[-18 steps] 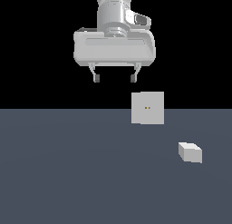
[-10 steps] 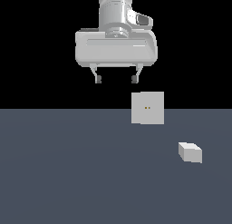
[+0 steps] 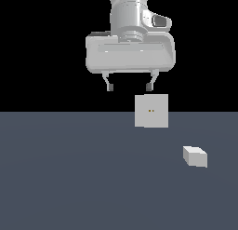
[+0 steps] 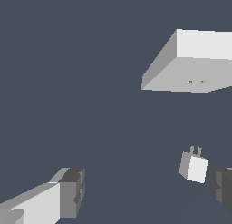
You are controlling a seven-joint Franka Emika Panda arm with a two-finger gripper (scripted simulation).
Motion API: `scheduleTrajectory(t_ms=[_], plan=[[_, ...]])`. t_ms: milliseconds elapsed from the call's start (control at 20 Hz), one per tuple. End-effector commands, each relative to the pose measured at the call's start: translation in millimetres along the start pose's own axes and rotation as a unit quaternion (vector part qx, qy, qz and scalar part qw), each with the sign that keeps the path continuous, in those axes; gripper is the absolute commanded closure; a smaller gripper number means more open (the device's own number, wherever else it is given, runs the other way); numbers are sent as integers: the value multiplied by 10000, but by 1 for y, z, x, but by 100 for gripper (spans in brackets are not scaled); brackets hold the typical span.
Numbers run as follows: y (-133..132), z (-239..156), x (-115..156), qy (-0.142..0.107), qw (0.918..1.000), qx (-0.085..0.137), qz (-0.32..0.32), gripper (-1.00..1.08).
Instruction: Plug the charger into the wall socket.
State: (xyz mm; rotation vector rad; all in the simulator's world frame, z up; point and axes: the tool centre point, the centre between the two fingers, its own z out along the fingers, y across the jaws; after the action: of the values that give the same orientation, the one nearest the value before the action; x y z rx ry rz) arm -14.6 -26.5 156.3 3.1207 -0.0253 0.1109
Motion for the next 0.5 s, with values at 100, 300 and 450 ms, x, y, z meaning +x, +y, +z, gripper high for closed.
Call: scheduleTrajectory(t_ms=[100, 300, 450], plan=[[18, 12, -9, 222, 9996, -28, 170, -92], [36, 24, -18, 439, 9985, -55, 333, -92], [49, 34, -24, 601, 9971, -76, 455, -92]])
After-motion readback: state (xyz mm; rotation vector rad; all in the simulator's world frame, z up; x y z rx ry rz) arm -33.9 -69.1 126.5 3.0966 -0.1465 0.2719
